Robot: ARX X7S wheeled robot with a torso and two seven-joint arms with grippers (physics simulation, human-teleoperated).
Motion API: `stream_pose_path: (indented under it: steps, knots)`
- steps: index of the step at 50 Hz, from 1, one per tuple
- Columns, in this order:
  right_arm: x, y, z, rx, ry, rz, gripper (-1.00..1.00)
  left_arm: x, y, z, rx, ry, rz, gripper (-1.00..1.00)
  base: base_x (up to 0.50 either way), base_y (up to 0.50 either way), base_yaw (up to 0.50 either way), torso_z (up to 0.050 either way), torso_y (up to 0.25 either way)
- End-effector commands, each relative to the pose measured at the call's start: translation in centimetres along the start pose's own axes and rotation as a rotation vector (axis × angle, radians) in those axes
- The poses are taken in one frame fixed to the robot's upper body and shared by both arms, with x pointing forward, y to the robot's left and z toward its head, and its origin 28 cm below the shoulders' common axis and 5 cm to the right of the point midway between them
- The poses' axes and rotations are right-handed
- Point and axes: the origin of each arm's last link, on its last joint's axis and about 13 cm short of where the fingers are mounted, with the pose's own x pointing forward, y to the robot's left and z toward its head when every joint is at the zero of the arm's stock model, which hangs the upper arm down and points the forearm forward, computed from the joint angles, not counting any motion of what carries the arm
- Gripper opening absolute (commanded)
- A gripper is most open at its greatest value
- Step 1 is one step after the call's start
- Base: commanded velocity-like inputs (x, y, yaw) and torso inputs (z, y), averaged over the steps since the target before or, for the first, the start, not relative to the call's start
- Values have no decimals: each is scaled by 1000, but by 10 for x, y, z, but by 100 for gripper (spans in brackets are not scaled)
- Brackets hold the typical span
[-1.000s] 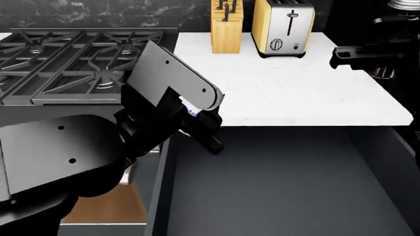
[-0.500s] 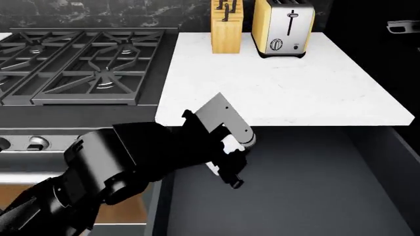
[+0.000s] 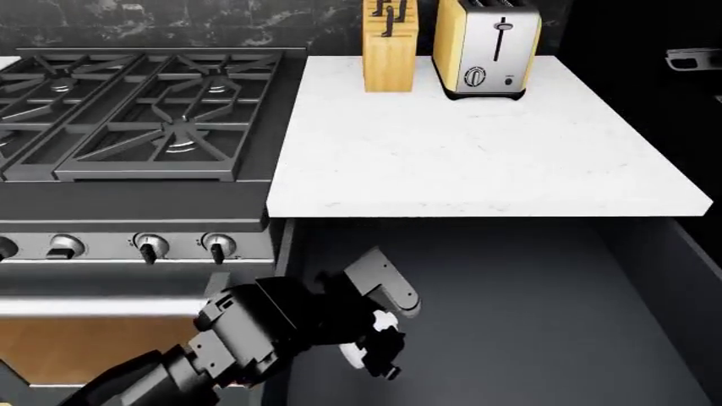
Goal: Pick and place the shaker into the drawer. Then close the cabinet.
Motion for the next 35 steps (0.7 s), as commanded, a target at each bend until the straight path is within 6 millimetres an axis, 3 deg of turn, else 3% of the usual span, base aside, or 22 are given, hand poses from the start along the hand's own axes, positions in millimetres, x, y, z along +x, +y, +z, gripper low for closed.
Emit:
stream_pose_path:
  steps: [1, 4, 7, 15, 19, 29, 35]
  knots:
    - [-2, 1, -2, 1, 4, 3, -100, 10, 2, -19, -24, 57, 17, 100, 0, 0, 0, 0, 10]
    - [-3, 2, -2, 2, 4, 6, -100, 5, 3, -13, -2, 13, 49, 100, 0, 0, 0, 0, 0]
    - [-4, 3, -1, 4, 2, 9, -100, -11, 3, 7, 48, -64, 80, 100, 0, 0, 0, 0, 0]
    - [-6, 5, 0, 4, 0, 22, -100, -82, -8, 73, 182, -344, 191, 100, 0, 0, 0, 0, 0]
    - [-5, 6, 1, -2, -1, 40, -100, -122, -15, 94, 252, -443, 277, 100, 0, 0, 0, 0, 0]
    - [-6, 8, -8, -254, 79, 370, -100, -208, -32, 100, 261, -571, 505, 100, 0, 0, 0, 0, 0]
    - [5, 1, 9, -427, 90, 542, -100, -233, -34, 101, 241, -674, 612, 100, 0, 0, 0, 0, 0]
